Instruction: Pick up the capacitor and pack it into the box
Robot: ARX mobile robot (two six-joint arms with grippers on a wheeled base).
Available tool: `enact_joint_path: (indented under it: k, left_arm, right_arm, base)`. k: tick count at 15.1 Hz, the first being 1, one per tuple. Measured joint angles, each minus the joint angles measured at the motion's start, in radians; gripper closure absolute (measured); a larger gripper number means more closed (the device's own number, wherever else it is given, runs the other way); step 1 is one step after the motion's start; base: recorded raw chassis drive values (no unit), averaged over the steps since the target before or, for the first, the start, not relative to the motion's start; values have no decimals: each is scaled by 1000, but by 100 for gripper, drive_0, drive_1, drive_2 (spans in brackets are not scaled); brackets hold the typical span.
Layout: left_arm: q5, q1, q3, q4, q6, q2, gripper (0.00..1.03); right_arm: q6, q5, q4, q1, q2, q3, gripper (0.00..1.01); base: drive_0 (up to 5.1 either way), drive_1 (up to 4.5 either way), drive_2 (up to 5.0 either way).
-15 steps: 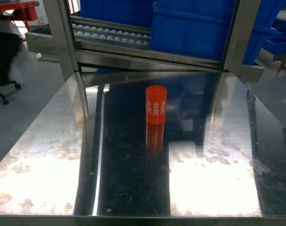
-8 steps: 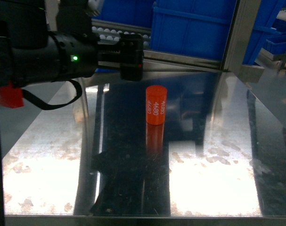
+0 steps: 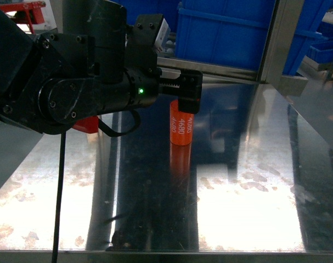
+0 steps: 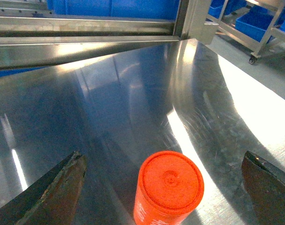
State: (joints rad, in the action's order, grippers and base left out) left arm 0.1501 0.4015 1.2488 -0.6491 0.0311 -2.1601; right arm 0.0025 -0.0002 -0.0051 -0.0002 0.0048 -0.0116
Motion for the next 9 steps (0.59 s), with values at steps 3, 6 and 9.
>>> enact_joint_path:
  k: [3, 6, 9]
  left_arm:
    - [-8, 15, 47, 13, -13, -73, 5]
    - [-35, 24, 81, 20, -29, -158, 5]
    - [-52, 27, 122, 14, -38, -205, 5]
  right_arm:
    - [0, 0, 0, 0, 0, 0, 3]
    - [0, 0, 0, 0, 0, 0, 3]
    - [0, 0, 0, 0, 0, 0, 3]
  base:
    - [0, 0, 0]
    - [0, 0, 0]
    - [0, 0, 0]
